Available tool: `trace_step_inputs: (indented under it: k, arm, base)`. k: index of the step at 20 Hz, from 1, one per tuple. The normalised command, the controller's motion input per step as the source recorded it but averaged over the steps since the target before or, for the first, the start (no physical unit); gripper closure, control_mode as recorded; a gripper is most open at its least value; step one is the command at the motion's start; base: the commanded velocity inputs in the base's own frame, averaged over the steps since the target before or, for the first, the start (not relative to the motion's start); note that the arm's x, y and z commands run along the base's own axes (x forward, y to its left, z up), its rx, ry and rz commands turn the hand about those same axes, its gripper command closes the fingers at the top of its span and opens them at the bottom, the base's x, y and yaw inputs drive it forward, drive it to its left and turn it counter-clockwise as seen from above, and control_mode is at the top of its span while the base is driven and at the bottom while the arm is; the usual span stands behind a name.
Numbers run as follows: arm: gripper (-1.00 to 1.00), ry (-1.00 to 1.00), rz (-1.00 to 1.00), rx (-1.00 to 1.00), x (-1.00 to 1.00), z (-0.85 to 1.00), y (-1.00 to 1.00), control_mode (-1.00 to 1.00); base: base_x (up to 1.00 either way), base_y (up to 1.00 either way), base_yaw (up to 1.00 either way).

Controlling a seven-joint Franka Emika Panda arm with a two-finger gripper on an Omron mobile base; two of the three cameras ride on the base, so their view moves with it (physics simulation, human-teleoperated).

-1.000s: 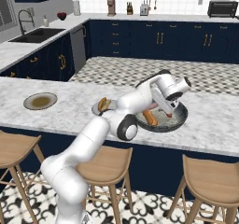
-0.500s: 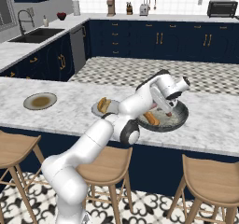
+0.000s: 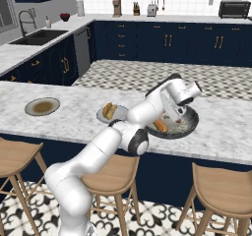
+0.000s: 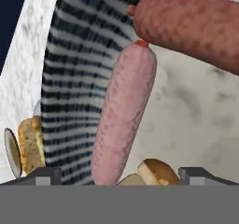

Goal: Place one bun and one sausage from the bowl on each plate.

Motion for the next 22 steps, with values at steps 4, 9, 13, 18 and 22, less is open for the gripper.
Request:
trace_step_inputs:
  k: [4, 9, 13, 18, 22]
  arm:
    - [-1.0, -0.01, -0.04, 0.0, -0.07, -0.25, 0.31, -1.0]
    - [-1.0, -0.04, 0.0, 0.0, 0.33, 0.0, 0.39, -1.0]
    - [-1.0, -0.14, 0.0, 0.0, -0.07, -0.35, 0.03, -1.0]
    - [-1.0, -0.09, 0.0, 0.01, -0.14, -0.42, 0.01, -1.0]
    - [-1.0, -0.02, 0.0, 0.0, 0.03, -0.33, 0.33, -1.0]
  base:
    - [0.0, 0.0, 0.0]
    - [0.0, 0.0, 0.0]
    - [0.0, 0.0, 0.0]
    - [0.0, 0.0, 0.0]
    - [0.0, 0.0, 0.0]
